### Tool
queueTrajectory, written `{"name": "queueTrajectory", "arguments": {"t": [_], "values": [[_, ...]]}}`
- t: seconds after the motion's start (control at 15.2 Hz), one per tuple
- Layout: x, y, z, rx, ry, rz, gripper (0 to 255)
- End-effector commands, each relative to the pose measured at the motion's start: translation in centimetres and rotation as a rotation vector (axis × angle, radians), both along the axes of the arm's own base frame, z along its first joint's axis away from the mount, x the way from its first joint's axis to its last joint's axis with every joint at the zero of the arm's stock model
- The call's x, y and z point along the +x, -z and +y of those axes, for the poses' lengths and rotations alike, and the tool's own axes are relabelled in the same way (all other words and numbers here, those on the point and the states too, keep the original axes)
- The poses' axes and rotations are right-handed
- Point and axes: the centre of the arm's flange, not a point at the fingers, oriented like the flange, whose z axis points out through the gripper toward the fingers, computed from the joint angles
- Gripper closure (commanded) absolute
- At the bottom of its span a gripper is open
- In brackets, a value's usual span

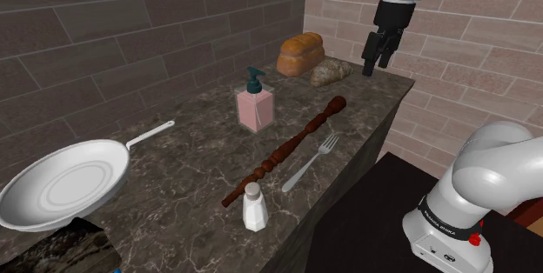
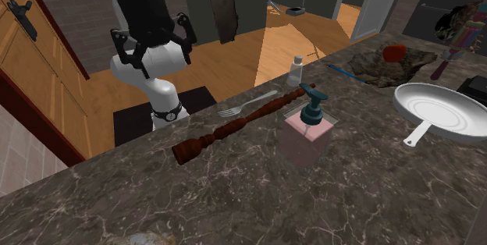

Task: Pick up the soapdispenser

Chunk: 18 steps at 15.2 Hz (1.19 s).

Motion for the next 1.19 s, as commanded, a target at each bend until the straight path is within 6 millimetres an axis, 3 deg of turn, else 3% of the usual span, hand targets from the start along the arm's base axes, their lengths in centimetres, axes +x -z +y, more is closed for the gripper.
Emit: {"name": "queueTrajectory", "arguments": {"t": [0.0,1.12], "values": [[0.0,0.0,0.0,0.0,0.0,0.0,0],[15.6,-0.7,16.5,-0.028,-0.053,-0.005,0]]}}
